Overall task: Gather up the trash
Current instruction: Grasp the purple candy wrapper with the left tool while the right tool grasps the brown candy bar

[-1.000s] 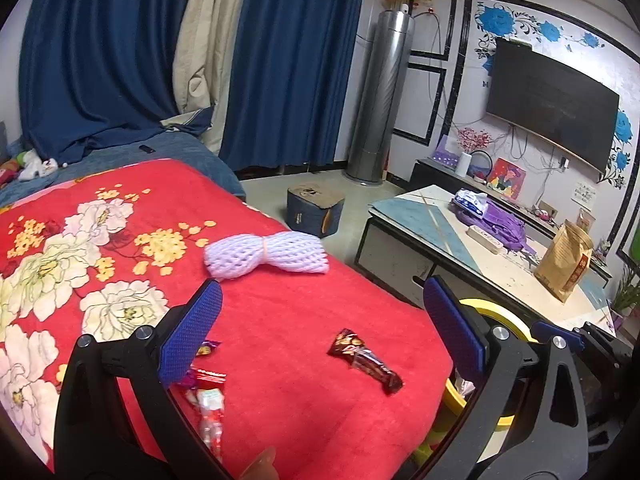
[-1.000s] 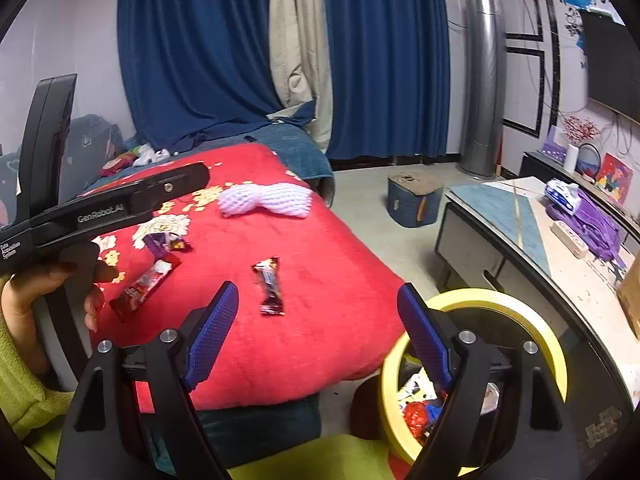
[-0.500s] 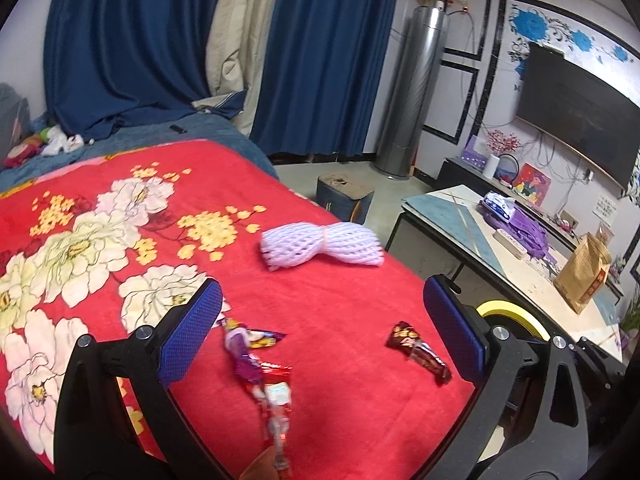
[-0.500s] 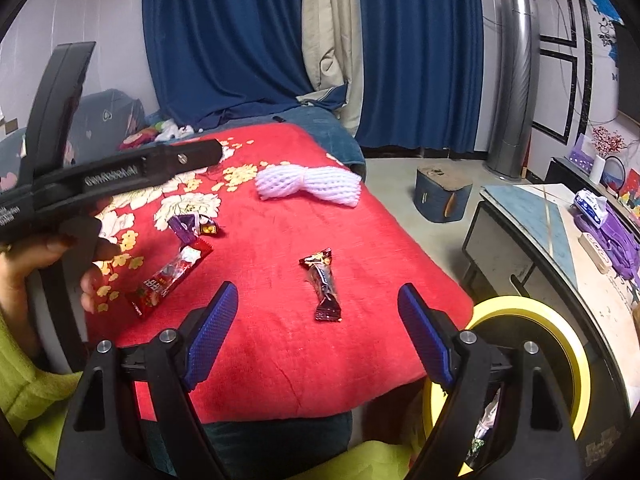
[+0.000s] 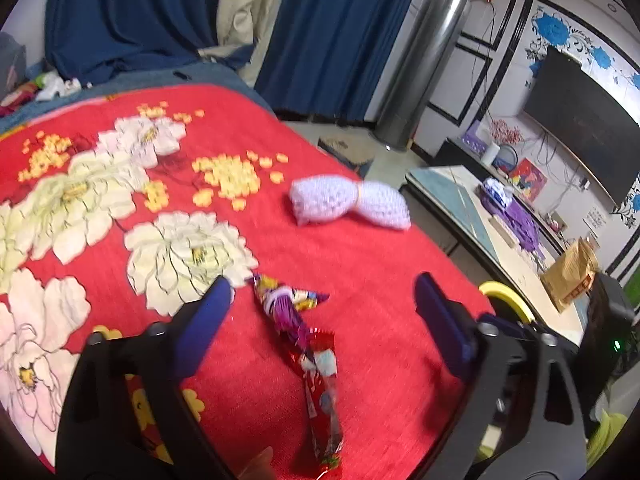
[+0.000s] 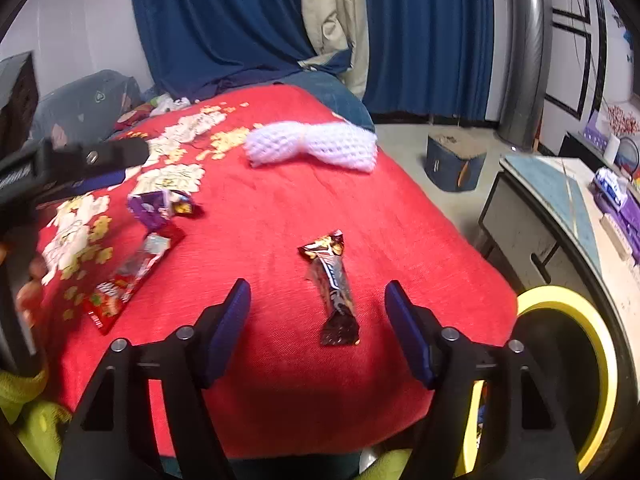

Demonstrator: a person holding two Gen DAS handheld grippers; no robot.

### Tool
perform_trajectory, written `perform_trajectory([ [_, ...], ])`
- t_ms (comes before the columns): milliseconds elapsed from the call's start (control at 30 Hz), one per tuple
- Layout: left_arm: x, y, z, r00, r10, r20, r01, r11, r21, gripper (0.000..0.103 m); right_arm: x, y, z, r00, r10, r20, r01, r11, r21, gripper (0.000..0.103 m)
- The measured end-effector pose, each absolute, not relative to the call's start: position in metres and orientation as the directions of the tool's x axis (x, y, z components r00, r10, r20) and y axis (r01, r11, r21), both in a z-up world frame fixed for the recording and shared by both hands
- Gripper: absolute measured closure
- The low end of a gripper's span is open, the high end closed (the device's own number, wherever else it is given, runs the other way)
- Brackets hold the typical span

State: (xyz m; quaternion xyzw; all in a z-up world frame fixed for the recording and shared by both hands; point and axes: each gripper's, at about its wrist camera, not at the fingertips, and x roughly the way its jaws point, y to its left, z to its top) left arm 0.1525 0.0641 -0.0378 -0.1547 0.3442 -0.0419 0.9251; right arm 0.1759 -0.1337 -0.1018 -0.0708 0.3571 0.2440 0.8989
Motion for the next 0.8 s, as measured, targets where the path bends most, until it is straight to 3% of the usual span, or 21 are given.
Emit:
perform_trajectory([
  [267,0.160,0.067,-0.060,0.704,-0.226,-0.673,-0.043,0.933,-0.357,0.054,0.187,-0.135,-0.121,0.605,0.386,-0.696,-0.474,0.878,0.074,0.061],
  [433,0.163,0.072,-0.068,0.689,-0.216,-0.692,-0.070,0.930,-0.360,0.073,0.184,-0.138,-0.122,0.620,0.396,-0.678,-0.483,0.873,0.069,0.084],
  [533,0.164,0.075,-0.071,0.686,-0.208,-0.697,-0.087,0.928,-0.362,0.082,0.183,-0.137,-0.122,0.624,0.398,-0.672,-0.482,0.873,0.070,0.084],
  [667,0.163,0.079,-0.069,0.694,-0.202,-0.691,-0.097,0.925,-0.368,0.087,0.181,-0.139,-0.121,0.628,0.403,-0.666,-0.479,0.874,0.077,0.084],
  [733,0.161,0.082,-0.067,0.705,-0.198,-0.681,-0.099,0.923,-0.371,0.097,0.180,-0.141,-0.119,0.630,0.405,-0.663,-0.479,0.874,0.079,0.084],
  [800,0.160,0.084,-0.062,0.718,-0.190,-0.670,-0.100,0.924,-0.369,0.097,0.180,-0.142,-0.118,0.633,0.407,-0.659,-0.476,0.876,0.083,0.084],
])
